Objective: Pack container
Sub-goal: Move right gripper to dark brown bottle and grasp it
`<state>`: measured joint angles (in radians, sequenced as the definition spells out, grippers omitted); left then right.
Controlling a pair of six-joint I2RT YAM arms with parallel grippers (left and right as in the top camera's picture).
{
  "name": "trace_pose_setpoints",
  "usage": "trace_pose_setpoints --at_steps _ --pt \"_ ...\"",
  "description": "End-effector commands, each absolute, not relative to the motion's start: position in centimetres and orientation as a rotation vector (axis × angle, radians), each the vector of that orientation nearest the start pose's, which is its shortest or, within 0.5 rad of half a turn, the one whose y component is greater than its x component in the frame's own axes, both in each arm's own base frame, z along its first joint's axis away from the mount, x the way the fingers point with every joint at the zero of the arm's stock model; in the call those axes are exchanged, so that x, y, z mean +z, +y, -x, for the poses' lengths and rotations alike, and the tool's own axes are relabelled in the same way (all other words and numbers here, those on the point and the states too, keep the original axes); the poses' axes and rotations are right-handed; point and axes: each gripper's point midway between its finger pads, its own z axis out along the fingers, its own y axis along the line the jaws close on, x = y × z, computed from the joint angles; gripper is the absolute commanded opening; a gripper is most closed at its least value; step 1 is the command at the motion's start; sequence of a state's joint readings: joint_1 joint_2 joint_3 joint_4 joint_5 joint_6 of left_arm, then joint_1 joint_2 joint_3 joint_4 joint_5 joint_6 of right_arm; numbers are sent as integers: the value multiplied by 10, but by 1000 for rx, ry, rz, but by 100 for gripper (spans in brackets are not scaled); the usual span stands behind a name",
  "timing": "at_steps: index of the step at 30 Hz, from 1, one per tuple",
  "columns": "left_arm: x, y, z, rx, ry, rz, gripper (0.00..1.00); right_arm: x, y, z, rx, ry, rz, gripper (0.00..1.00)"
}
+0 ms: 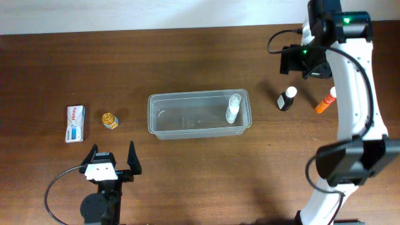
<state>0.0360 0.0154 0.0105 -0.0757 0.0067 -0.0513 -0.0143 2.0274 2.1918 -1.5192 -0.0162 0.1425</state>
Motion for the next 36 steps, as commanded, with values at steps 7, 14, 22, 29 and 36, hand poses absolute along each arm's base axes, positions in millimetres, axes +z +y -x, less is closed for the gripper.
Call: trace_pose_setpoints --at_steps 7,14,22,29,36 --pt "156 10 -246 -1 1651 66 99 121 -12 -428 23 3145 -219 80" --pt "156 10 -246 0 1650 65 99 95 -12 -426 20 3212 -226 67" --pt "156 10 -246 0 1650 65 99 71 -14 -421 20 3239 -237 65" --pt "156 10 -246 0 1651 65 99 47 -21 -416 33 3248 -270 63" --pt "156 10 -246 -1 1650 65 99 47 -26 -417 49 3246 -249 46"
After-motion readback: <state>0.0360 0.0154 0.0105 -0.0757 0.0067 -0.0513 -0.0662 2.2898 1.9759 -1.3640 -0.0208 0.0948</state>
